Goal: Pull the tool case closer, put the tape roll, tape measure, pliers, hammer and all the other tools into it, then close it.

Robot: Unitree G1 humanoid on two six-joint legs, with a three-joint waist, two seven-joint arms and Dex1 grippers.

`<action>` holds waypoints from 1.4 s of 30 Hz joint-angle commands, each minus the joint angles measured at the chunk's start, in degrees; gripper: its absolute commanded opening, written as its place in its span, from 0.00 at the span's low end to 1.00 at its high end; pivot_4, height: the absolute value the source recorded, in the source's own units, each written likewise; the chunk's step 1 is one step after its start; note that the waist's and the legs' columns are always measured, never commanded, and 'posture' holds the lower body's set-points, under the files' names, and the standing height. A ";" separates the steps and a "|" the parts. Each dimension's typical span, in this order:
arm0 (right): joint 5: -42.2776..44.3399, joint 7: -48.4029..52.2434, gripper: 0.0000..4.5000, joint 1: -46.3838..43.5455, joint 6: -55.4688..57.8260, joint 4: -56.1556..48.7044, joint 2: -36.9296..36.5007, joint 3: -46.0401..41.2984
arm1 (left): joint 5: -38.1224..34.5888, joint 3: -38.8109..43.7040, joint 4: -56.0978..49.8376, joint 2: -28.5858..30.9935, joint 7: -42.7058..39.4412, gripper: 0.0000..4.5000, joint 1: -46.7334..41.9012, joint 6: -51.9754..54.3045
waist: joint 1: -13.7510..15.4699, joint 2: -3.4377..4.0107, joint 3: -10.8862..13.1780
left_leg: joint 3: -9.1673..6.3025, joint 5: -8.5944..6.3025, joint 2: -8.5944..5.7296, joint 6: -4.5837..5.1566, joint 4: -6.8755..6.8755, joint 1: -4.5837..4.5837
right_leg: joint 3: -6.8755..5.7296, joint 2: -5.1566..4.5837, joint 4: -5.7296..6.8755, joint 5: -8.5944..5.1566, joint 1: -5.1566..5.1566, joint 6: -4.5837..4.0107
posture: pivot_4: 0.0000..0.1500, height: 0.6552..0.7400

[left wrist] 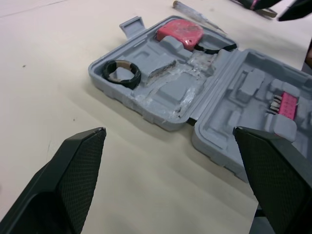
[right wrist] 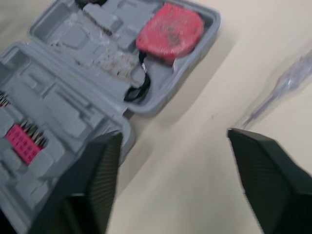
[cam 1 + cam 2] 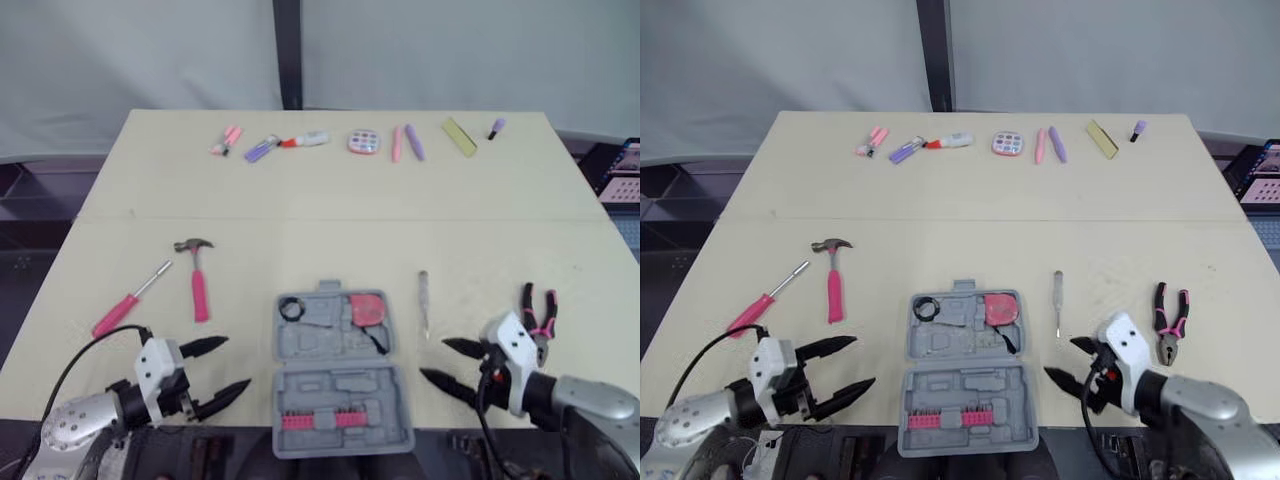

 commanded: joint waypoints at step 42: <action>1.38 -29.33 0.99 3.73 -1.35 1.19 16.30 -20.34 | -4.44 -14.99 -3.96 8.38 -12.46 1.00 -22.88 7.43 | -0.28 0.37 -0.18 | -0.12 -0.03 0.05 0.04 -0.08 0.31 | 0.09 0.22 -0.46 0.00 0.57 0.00 | 1.00 1.00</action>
